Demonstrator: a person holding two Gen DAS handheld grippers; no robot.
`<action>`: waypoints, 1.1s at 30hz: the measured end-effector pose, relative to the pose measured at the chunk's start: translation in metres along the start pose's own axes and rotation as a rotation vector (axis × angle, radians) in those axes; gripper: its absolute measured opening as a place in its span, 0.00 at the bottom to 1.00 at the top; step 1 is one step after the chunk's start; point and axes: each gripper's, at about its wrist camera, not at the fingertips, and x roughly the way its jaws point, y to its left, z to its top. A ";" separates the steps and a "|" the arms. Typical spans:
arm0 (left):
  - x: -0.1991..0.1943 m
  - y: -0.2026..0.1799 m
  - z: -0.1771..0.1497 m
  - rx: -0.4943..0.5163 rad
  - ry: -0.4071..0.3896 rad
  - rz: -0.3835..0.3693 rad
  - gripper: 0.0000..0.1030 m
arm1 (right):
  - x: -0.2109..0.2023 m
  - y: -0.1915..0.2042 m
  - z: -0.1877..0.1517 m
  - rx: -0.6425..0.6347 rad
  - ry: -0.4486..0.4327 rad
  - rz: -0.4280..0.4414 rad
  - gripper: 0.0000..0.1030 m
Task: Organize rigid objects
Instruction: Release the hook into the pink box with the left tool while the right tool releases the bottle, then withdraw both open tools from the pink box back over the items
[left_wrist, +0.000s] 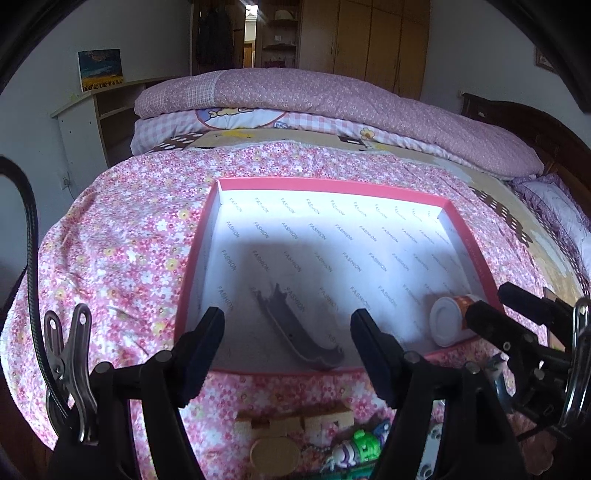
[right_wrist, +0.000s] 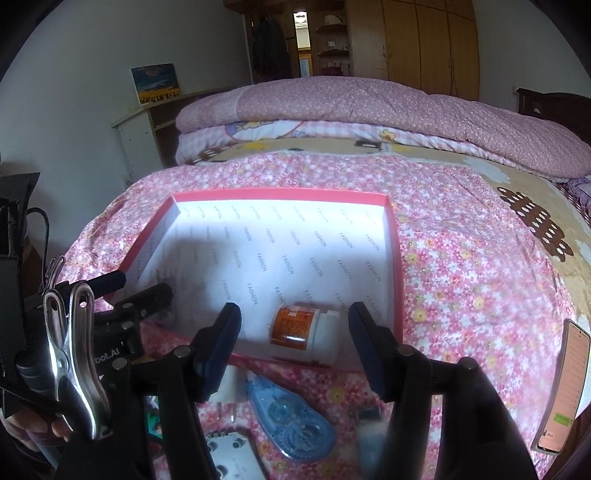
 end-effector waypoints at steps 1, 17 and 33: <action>-0.004 0.000 -0.002 0.000 -0.002 -0.002 0.72 | -0.002 0.000 -0.001 -0.001 -0.002 0.001 0.60; -0.045 -0.001 -0.036 0.002 -0.004 -0.021 0.72 | -0.041 0.012 -0.026 -0.014 -0.005 0.024 0.60; -0.053 0.010 -0.082 -0.038 0.072 -0.048 0.72 | -0.066 -0.003 -0.087 0.021 0.084 0.026 0.60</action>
